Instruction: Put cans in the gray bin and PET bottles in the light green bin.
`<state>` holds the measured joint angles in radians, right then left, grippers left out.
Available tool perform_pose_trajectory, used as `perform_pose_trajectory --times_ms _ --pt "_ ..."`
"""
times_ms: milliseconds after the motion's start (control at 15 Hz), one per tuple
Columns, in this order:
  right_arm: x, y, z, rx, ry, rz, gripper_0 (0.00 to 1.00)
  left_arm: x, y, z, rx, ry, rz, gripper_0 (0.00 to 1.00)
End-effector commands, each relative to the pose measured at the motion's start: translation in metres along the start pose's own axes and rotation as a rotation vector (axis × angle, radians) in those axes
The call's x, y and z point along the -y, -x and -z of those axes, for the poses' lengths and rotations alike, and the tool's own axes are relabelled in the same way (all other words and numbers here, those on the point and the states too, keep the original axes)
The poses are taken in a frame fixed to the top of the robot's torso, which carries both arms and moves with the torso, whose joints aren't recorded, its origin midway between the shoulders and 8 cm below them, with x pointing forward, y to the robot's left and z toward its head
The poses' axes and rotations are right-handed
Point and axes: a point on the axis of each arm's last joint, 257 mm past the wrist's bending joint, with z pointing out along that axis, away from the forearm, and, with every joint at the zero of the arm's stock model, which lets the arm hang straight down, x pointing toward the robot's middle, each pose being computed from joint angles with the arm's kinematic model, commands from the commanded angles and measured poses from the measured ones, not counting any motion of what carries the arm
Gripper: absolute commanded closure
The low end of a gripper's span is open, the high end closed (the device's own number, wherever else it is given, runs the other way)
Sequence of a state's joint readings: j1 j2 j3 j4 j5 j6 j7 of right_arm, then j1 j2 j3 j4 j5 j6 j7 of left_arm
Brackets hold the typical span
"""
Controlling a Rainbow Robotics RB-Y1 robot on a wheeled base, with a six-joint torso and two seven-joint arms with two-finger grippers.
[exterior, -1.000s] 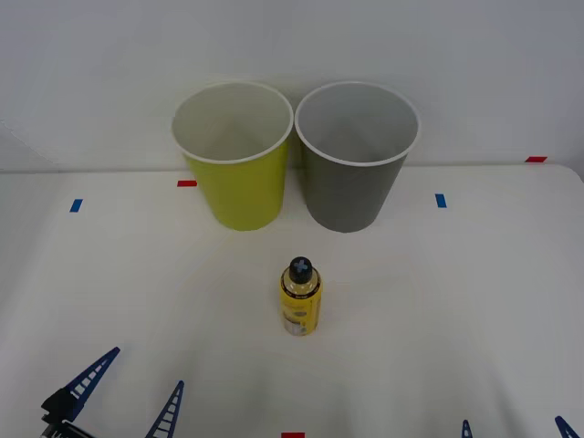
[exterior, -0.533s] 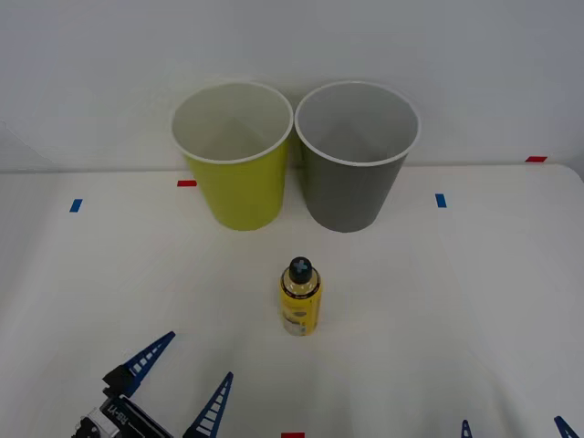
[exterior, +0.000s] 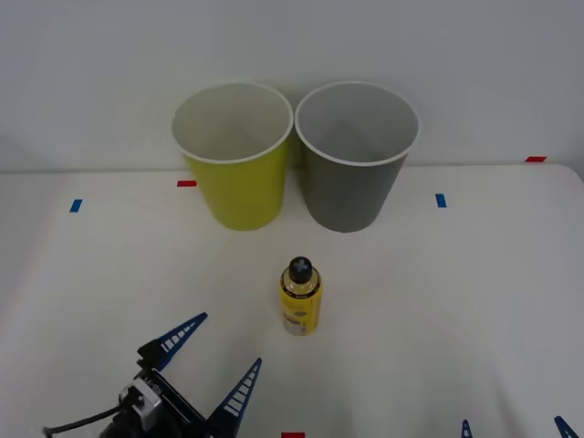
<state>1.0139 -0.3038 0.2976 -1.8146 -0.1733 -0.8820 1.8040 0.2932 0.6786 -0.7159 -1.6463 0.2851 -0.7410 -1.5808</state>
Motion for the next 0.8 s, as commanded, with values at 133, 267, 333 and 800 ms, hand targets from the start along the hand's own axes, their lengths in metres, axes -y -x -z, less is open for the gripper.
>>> perform_pose_trajectory --times_ms 133,267,333,800 --pt "0.0 0.0 0.0 0.0 0.0 0.0 0.03 0.023 0.003 -0.016 0.022 -0.041 0.014 0.0" --pt "0.0 0.0 0.0 0.0 0.0 0.0 0.03 0.019 0.007 -0.02 0.029 -0.057 -0.017 0.0" --pt "0.0 0.0 0.0 0.0 0.0 0.0 0.03 0.015 0.01 -0.026 0.041 -0.054 -0.02 0.0" --pt "0.0 0.0 0.0 0.0 0.0 0.0 0.03 0.026 0.006 -0.064 0.023 -0.037 -0.003 0.0"
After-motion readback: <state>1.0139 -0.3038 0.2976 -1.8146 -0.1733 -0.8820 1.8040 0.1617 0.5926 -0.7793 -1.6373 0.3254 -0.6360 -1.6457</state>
